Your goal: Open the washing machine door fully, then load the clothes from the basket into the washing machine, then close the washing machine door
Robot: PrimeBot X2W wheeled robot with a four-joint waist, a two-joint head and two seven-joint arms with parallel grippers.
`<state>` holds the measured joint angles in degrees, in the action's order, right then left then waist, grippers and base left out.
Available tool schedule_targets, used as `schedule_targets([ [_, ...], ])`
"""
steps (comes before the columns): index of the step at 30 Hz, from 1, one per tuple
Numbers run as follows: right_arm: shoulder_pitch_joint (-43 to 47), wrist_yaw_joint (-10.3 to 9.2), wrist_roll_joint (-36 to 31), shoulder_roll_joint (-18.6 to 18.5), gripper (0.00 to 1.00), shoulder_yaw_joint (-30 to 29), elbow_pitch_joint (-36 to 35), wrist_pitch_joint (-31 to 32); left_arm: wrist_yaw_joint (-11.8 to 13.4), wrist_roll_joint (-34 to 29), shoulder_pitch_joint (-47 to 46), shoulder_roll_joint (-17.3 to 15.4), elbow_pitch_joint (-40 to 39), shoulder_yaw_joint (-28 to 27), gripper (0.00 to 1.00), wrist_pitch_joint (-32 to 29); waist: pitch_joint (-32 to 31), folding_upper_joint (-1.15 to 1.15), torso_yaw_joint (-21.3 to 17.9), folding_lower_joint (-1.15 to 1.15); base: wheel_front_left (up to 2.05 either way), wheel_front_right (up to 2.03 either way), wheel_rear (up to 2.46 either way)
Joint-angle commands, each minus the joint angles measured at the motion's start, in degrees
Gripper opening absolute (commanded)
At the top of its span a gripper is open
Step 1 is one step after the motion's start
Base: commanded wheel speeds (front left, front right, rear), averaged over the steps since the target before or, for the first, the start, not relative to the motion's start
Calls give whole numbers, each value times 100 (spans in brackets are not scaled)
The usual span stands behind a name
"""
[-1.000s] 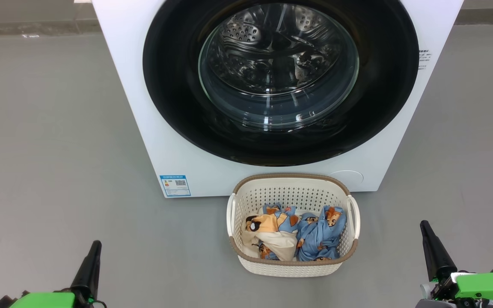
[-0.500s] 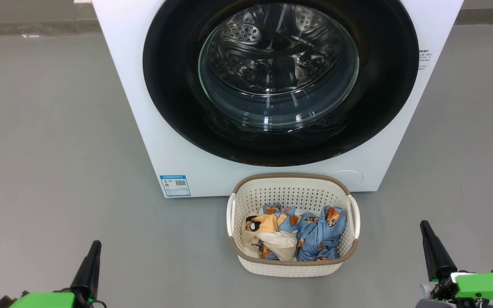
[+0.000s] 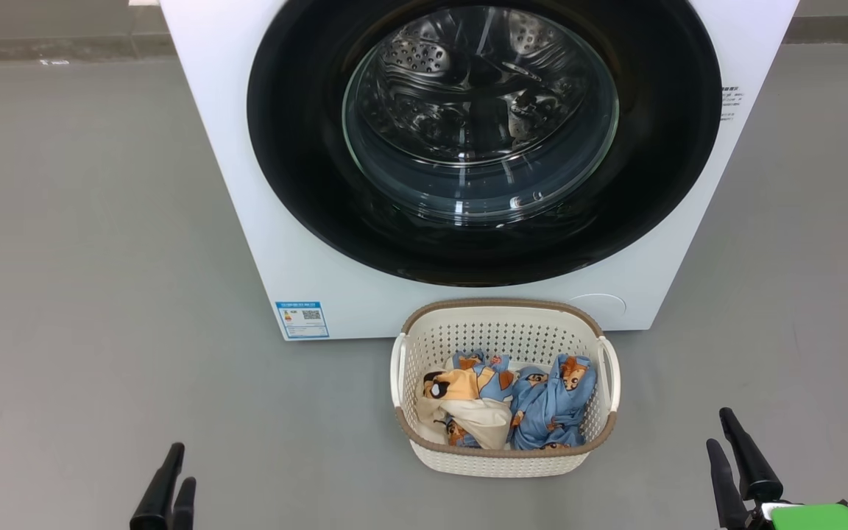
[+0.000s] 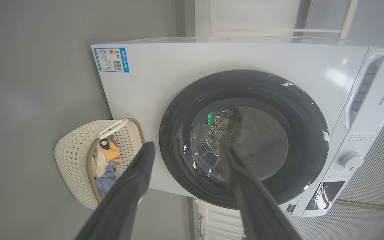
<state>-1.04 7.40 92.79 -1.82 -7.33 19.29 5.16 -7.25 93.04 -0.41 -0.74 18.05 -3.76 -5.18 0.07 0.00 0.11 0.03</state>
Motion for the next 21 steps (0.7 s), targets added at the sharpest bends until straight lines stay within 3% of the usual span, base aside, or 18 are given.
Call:
schedule_targets([
  [1, -117, 1, -99, -54, 100, 53, -152, -55, -8, -120, -152, -98, -211, -2, 100, 65, 4, 0, 3, 2, 0, 0, 0],
  [21, -225, 2, -842, -261, 100, 313, -118, -392, -11, -888, -162, -273, -493, 130, 100, 391, 20, 0, 11, -3, 0, 0, 0],
])
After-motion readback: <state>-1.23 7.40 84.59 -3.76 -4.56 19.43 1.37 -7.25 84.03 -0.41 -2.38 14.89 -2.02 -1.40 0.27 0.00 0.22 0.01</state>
